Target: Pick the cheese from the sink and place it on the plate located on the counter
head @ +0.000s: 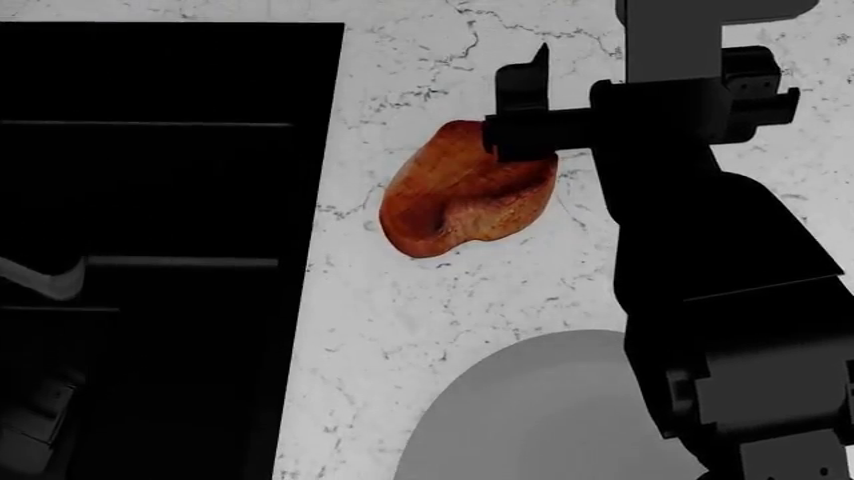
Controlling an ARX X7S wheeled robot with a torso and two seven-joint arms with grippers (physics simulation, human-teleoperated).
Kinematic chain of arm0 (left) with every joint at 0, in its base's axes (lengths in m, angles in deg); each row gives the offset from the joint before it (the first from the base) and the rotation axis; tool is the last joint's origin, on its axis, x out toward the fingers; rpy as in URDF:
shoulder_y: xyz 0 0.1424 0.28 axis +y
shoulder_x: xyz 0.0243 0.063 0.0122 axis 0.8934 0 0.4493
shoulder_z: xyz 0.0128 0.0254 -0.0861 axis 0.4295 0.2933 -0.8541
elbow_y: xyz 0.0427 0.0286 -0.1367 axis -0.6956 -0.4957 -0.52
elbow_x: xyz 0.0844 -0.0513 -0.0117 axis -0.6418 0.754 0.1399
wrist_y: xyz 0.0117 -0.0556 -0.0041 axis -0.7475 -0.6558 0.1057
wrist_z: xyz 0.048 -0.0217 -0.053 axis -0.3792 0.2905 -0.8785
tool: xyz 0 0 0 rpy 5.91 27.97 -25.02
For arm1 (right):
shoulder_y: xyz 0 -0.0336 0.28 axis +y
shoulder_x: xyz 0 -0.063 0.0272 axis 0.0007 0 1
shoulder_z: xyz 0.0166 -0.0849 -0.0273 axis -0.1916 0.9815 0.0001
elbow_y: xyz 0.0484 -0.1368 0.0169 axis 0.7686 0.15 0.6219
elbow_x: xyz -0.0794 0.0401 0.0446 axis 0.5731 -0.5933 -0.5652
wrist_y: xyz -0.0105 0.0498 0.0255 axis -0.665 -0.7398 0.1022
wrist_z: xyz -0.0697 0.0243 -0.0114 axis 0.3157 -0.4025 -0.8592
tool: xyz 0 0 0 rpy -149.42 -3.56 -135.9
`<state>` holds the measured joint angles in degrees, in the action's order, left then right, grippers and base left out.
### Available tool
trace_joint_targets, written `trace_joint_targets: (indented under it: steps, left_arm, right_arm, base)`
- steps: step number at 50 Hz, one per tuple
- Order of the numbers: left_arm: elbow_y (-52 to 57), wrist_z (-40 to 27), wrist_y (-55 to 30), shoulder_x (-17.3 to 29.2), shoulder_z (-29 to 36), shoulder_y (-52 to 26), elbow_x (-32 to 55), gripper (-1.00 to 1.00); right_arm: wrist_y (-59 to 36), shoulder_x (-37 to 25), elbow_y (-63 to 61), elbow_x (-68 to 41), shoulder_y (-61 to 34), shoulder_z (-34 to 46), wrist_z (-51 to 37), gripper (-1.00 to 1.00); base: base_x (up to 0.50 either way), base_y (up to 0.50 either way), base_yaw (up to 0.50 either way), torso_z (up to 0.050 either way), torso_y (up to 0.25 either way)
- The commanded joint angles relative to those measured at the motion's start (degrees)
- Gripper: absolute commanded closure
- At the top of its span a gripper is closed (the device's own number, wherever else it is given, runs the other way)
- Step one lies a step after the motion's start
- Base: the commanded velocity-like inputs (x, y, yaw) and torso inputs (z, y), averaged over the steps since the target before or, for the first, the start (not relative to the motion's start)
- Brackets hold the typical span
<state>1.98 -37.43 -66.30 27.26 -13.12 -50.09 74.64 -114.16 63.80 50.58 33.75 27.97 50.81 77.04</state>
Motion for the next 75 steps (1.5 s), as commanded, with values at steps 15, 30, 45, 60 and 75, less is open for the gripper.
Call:
trace_joint_targets:
  steps: [15,30,45,60,75]
  left_arm:
    - [1.18,2.15,2.00,2.84,3.23,1.61,-1.59,-1.00]
    - [1.94,2.82,4.60,4.68,3.82,3.29,-4.94,-1.00]
    - [1.93,5.57,6.52,6.55,4.46,5.07,-9.66,-1.00]
    - [0.06,9.47,10.86,6.66,4.59,6.63,-15.78,-1.00]
    - [-1.15,10.47,14.08,7.46,5.09,9.49,-18.31,-1.00]
  right_arm:
    - [0.93,0.04,0.94,-0.29,0.13,0.40,-0.08,-1.00]
    - [1.05,-0.01,0.90,-0.79,0.19,0.22,-0.27,-1.00]
    - [1.17,-0.30,0.85,-1.08,0.47,0.20,-0.49,-1.00]
    - [1.63,-0.35,1.68,-1.03,0.55,0.58,-0.64,-1.00]
    - [2.19,-0.42,2.44,-0.92,0.52,1.02,-0.76,-1.00]
  base:
    - [0.00,0.00,0.00,0.000,0.000]
    - [0.00,0.00,0.00,0.000,0.000]
    - [0.00,0.00,0.00,0.000,0.000]
    - [0.00,0.00,0.00,0.000,0.000]
    - [0.00,0.00,0.00,0.000,0.000]
